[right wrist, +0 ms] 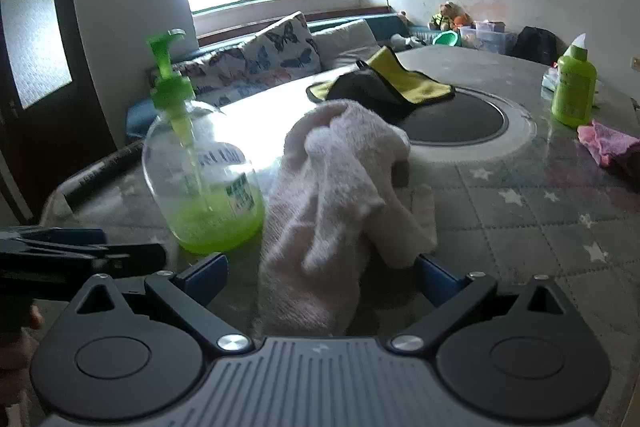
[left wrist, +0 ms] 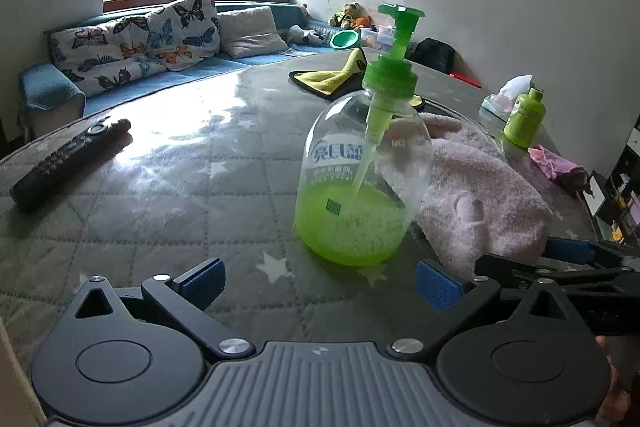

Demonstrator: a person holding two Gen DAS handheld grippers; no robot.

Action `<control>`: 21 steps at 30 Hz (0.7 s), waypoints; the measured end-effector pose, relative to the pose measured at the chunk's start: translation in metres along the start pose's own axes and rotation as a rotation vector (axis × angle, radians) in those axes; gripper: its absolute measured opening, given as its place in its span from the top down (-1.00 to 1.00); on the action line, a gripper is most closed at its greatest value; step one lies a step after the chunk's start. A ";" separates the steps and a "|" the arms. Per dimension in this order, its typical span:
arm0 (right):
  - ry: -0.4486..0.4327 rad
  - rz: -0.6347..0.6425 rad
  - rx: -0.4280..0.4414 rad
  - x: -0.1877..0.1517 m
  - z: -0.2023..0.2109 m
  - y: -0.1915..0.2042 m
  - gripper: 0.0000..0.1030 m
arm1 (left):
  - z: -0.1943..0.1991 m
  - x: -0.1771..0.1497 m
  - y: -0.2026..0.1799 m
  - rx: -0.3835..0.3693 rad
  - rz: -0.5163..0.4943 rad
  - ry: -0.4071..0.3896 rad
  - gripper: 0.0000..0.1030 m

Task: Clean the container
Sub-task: 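Set the pump bottle upright on the table with the left gripper and open it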

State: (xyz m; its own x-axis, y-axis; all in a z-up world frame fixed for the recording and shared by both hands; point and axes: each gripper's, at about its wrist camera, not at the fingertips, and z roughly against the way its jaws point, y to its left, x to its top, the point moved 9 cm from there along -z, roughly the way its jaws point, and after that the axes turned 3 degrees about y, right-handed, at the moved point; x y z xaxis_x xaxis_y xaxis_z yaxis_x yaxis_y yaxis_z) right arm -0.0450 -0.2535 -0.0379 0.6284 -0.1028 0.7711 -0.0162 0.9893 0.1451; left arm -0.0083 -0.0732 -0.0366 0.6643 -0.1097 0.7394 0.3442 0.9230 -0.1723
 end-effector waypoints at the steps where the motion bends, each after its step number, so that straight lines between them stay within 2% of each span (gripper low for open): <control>1: 0.007 0.000 -0.006 -0.002 -0.002 -0.001 -0.95 | 0.002 -0.002 0.000 0.001 0.001 -0.001 -1.00; 12: 0.053 0.012 -0.123 -0.010 -0.017 -0.025 -0.91 | 0.005 -0.012 -0.002 0.029 -0.036 0.027 -1.00; 21: 0.040 -0.016 -0.128 -0.006 -0.023 -0.023 -0.94 | -0.005 -0.019 0.007 0.087 -0.043 0.065 -1.00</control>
State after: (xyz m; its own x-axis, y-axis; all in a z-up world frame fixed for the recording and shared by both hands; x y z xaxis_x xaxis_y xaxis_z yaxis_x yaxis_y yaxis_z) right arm -0.0308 -0.2733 -0.0601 0.6582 -0.1168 0.7437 0.0913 0.9930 0.0751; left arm -0.0150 -0.0666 -0.0554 0.6928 -0.1705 0.7007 0.3157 0.9453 -0.0821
